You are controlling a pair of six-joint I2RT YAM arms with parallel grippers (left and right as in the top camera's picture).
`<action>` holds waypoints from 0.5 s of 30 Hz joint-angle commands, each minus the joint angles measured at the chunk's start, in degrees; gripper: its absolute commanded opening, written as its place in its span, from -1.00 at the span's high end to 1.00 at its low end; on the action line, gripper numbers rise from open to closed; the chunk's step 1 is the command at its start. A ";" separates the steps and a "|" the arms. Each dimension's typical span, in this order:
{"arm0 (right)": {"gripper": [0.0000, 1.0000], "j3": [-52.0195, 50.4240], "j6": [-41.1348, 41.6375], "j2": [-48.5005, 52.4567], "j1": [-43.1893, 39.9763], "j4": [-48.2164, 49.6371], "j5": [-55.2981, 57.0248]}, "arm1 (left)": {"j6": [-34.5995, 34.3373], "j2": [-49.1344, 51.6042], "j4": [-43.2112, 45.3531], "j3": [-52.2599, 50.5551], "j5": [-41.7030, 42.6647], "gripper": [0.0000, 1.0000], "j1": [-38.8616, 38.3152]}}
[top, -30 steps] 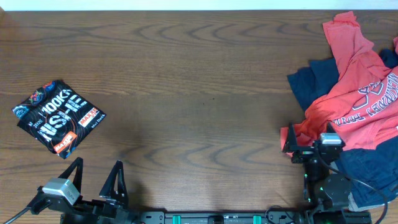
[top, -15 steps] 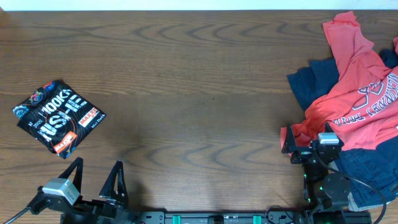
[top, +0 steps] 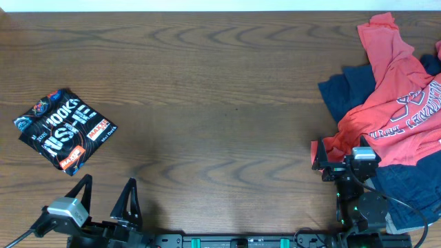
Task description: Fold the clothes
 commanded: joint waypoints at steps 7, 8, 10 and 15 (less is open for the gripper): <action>-0.98 -0.09 -0.85 -0.09 -0.70 -0.26 -0.63 | 1.70 -0.09 -7.91 -5.05 -1.95 -0.96 10.84; -0.99 -0.09 -0.85 -0.09 -0.70 -0.26 -0.63 | 1.68 -0.11 -7.48 -6.82 -1.92 -0.96 12.98; -0.99 -0.09 -0.85 -0.09 -0.70 -0.26 -0.63 | 1.68 -0.24 -5.40 -10.67 -1.90 -0.96 16.11; -0.98 -0.09 -0.85 -0.09 -0.70 -0.26 -0.63 | 1.42 -2.54 6.97 -24.59 -1.73 -0.96 20.11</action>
